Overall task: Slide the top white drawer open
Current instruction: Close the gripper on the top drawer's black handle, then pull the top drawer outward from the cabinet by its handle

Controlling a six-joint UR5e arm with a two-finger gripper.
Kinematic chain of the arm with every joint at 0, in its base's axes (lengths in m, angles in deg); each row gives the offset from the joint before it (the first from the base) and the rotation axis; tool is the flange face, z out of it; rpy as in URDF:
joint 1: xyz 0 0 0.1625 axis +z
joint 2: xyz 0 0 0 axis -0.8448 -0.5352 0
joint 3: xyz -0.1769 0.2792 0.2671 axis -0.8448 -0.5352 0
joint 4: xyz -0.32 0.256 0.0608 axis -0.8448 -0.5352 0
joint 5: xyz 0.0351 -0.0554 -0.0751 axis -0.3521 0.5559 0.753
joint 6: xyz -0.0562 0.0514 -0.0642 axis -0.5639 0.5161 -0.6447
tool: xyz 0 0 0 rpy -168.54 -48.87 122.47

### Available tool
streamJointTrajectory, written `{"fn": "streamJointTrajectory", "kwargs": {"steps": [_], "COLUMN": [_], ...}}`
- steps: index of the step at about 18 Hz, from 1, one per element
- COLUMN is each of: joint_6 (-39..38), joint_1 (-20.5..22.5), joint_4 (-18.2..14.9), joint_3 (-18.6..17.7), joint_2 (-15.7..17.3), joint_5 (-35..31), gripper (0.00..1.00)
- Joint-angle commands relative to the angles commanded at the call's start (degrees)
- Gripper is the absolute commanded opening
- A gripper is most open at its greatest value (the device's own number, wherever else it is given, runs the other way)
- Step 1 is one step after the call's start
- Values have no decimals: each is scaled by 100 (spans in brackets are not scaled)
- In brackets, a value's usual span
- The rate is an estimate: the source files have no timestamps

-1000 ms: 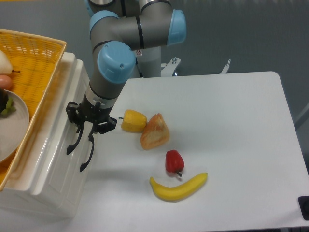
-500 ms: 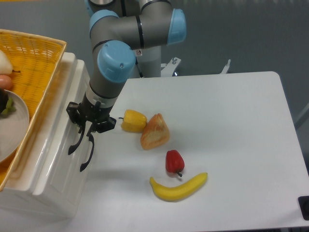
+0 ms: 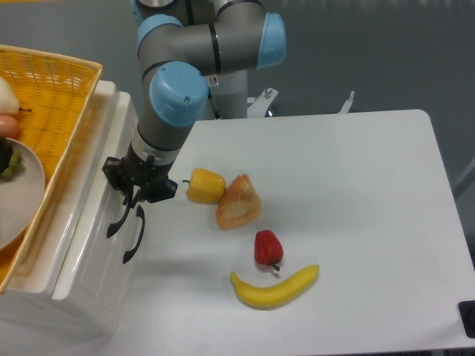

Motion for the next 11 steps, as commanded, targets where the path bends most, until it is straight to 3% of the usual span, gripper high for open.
{"fn": "streamJointTrajectory", "kwargs": {"steps": [11], "joint_6": [0], "joint_1": [70], "joint_4": [0], "joint_3": [35], "joint_2": [0], "joint_5": [-26], "gripper": [17]}}
